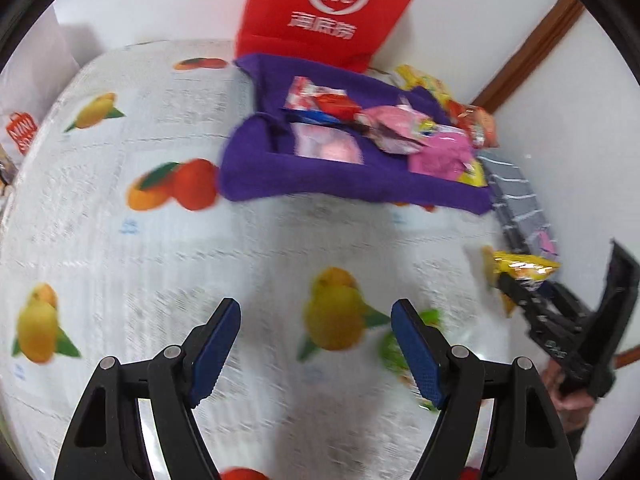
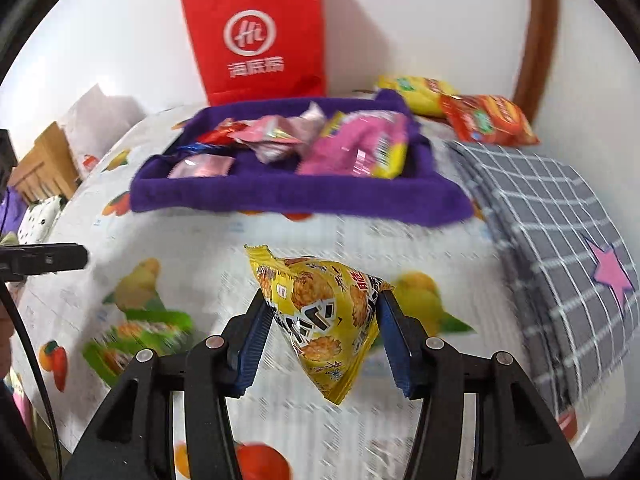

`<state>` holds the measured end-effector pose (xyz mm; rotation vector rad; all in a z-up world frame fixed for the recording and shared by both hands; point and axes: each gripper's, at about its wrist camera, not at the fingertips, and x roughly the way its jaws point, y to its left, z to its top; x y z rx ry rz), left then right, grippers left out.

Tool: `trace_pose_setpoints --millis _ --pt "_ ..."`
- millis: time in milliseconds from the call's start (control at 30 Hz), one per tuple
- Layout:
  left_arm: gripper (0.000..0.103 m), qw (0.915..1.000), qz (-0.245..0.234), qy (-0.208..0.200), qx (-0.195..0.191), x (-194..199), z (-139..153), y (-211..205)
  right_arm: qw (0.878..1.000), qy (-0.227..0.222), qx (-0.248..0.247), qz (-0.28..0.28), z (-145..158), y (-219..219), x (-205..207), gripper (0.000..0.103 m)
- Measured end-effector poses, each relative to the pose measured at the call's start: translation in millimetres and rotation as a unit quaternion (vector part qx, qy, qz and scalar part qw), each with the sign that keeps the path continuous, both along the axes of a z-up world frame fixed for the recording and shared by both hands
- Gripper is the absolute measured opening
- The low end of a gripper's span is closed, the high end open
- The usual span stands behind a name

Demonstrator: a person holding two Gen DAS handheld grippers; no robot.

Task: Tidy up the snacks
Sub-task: 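Grasp the yellow chip bag with the right tool while the left tool grasps the green bag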

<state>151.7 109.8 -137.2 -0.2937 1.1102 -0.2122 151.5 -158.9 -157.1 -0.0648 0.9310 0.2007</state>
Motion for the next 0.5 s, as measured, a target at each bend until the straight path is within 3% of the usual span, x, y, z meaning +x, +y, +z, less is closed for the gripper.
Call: trace_pose_setpoints --millis 233,433,500 --pt "0.076 0.9992 -0.037 -0.010 0.014 -22.4 12.4 -46.9 0.999 0.005 0.028 -0.030 -7.1 -29.3 -20.4 0.053" --pt "0.076 0.9977 -0.061 0.001 0.028 -30.1 4.5 -82.4 0.999 0.005 0.030 -0.036 -12.9 -42.6 -34.2 0.053" --pt "0.076 0.9967 -0.062 0.008 0.052 -29.1 -2.9 -93.7 0.999 0.004 0.035 -0.039 -13.4 -48.2 -38.5 0.053"
